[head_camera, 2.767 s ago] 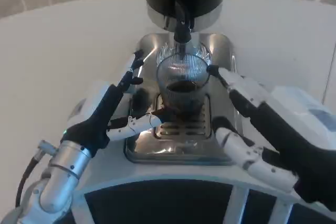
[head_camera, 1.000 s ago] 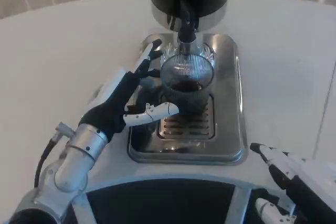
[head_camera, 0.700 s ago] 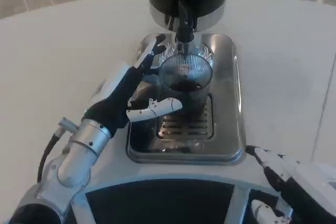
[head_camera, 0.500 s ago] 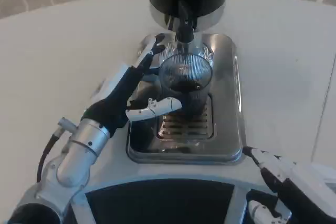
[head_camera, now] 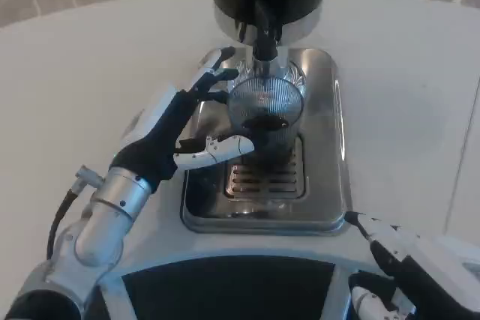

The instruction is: Grasp the cup under the faucet to collect the drink, then remove the cup.

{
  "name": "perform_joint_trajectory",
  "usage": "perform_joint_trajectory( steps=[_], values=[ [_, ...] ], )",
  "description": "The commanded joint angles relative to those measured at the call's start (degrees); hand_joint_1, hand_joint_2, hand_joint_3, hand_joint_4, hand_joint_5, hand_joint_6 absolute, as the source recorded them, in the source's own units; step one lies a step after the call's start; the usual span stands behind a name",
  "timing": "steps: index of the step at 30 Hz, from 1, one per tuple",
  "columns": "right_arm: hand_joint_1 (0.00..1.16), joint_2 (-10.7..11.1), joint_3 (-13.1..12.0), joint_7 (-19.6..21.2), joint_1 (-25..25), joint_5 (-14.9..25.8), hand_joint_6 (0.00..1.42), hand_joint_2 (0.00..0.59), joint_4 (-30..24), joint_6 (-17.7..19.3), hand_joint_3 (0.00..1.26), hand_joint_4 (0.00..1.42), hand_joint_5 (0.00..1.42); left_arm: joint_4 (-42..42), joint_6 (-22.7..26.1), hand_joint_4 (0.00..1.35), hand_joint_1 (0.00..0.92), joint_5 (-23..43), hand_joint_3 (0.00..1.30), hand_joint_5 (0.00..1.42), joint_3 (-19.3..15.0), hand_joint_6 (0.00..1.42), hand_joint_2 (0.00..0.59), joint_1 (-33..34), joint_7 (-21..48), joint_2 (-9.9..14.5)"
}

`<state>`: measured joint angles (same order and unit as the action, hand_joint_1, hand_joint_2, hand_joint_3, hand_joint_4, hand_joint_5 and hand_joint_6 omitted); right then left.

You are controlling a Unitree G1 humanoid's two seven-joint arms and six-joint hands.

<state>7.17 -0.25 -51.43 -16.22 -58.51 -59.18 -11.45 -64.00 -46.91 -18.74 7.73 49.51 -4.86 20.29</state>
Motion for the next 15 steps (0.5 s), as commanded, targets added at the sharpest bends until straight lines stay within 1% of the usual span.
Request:
perform_joint_trajectory(
  steps=[1, 10, 15],
  values=[
    [0.0, -0.58, 0.39, -0.95, -0.45, -0.55, 0.0, 0.572, -0.82, -0.59, 0.0, 0.0, 0.0, -0.67, -1.32, 0.13, 0.407, 0.58, 0.09, 0.29, -0.48, 0.18, 0.061, -0.07, 0.4, 0.64],
    [0.0, -0.16, 0.11, -1.42, 0.36, -0.71, 0.0, 0.572, -0.82, -2.51, 0.0, 0.0, 0.0, -1.43, -1.63, 0.13, 0.384, 1.34, 0.12, 0.25, -0.84, 0.18, 0.057, 0.56, 1.73, 0.17],
    [0.0, -0.01, 0.71, -1.49, 0.52, -1.07, 0.0, 0.572, -0.77, -3.56, 0.0, 0.0, 0.0, -1.99, -1.73, 0.13, 0.382, 1.39, 0.13, 0.23, -0.76, 0.18, 0.057, 1.01, 2.46, -0.16]
  ],
)
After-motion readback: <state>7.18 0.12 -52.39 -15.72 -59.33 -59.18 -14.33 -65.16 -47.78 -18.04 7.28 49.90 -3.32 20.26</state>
